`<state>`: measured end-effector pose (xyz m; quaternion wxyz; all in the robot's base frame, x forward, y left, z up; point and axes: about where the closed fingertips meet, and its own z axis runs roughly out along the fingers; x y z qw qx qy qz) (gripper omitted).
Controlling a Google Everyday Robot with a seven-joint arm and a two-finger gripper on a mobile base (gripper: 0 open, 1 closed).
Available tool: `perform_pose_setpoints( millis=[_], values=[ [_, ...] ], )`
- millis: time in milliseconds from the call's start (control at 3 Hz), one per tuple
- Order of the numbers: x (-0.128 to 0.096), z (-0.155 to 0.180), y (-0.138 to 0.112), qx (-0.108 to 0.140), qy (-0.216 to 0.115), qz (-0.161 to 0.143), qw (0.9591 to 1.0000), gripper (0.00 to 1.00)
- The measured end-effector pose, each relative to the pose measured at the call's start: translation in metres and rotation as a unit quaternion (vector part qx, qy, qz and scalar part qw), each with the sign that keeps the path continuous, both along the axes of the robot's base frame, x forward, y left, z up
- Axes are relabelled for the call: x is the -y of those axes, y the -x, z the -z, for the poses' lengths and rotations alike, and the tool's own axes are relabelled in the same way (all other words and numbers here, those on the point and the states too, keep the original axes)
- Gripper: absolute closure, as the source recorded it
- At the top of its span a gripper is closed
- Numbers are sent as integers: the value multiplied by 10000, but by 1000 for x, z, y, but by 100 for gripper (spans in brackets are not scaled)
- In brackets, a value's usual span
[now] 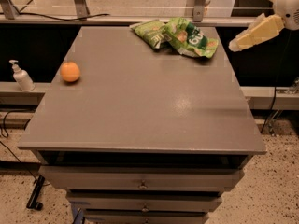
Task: Move green rice chip bag near green jalapeno chip bag
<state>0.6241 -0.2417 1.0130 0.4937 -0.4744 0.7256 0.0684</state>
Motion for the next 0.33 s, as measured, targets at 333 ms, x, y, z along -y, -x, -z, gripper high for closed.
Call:
perform_pose_setpoints(
  millis=[333],
  values=[
    [0, 1, 0, -2, 19, 1, 10000, 0]
  ],
)
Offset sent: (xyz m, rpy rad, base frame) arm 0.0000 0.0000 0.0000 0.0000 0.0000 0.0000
